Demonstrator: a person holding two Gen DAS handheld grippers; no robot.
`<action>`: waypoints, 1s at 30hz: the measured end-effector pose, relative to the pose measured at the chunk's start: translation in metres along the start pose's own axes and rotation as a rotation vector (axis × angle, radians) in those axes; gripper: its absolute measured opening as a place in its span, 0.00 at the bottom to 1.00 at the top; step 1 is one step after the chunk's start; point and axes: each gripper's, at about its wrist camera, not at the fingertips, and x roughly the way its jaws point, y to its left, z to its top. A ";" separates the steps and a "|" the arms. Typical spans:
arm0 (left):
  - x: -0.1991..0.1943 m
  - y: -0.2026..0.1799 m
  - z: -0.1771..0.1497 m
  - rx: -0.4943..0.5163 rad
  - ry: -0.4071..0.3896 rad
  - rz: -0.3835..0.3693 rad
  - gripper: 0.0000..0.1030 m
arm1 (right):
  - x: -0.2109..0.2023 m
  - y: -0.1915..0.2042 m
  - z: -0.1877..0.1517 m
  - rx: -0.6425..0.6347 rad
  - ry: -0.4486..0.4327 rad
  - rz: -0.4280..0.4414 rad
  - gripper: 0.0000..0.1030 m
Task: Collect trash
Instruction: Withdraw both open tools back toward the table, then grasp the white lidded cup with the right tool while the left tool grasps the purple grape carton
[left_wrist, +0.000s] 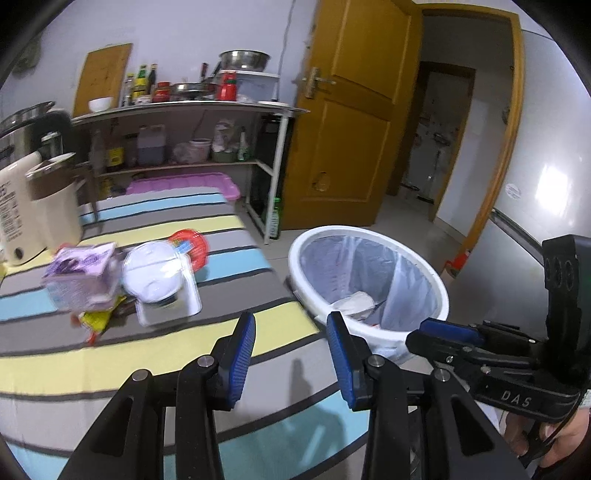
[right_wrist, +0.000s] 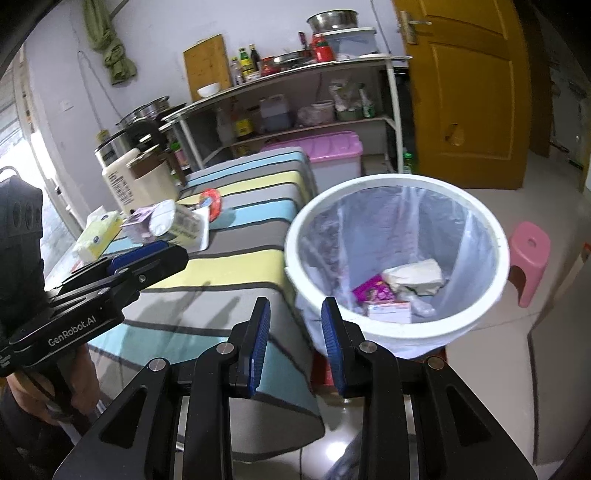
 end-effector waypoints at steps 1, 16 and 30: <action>-0.003 0.004 -0.002 -0.006 0.000 0.008 0.39 | 0.001 0.004 0.000 -0.007 0.002 0.008 0.29; -0.030 0.054 -0.021 -0.086 0.003 0.163 0.39 | 0.016 0.035 0.002 -0.058 0.015 0.067 0.44; -0.049 0.108 -0.021 -0.187 -0.028 0.266 0.44 | 0.044 0.077 0.018 -0.145 0.014 0.101 0.47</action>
